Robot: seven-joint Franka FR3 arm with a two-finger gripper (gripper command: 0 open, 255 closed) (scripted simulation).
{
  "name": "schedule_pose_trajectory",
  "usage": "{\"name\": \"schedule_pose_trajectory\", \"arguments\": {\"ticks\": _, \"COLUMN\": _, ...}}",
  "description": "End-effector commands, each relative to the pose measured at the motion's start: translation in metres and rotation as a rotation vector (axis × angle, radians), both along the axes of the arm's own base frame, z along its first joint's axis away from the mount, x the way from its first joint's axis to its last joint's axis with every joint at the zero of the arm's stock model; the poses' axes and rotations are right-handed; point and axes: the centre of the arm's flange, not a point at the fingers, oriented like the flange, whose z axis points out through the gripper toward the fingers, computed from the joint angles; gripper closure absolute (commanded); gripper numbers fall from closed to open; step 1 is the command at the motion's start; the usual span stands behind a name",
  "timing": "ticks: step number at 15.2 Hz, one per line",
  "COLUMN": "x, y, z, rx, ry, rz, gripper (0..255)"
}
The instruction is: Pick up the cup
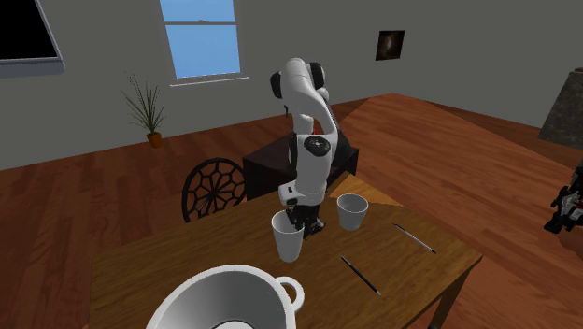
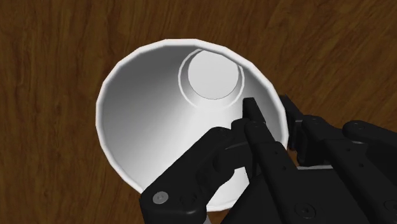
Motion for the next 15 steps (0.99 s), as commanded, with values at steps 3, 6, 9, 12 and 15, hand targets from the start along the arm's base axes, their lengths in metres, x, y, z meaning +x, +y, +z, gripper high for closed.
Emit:
{"name": "schedule_pose_trajectory", "arguments": {"ticks": 3, "x": 0.000, "y": 0.000, "z": 0.000, "rx": 0.000, "ry": 0.000, "rz": 0.000, "gripper": 255}}
{"name": "schedule_pose_trajectory", "arguments": {"ticks": 6, "x": 0.000, "y": 0.000, "z": 0.000, "rx": 0.000, "ry": 0.000, "rz": 0.000, "gripper": 255}}
{"name": "schedule_pose_trajectory", "arguments": {"ticks": 9, "x": 0.000, "y": 0.000, "z": 0.011, "rx": 0.000, "ry": 0.000, "rz": 0.000, "gripper": 255}}
{"name": "schedule_pose_trajectory", "arguments": {"ticks": 12, "x": 0.000, "y": 0.000, "z": 0.027, "rx": 0.000, "ry": 0.000, "rz": 0.000, "gripper": 255}}
{"name": "schedule_pose_trajectory", "arguments": {"ticks": 15, "x": 0.000, "y": 0.000, "z": 0.043, "rx": 0.000, "ry": 0.000, "rz": 0.000, "gripper": 255}}
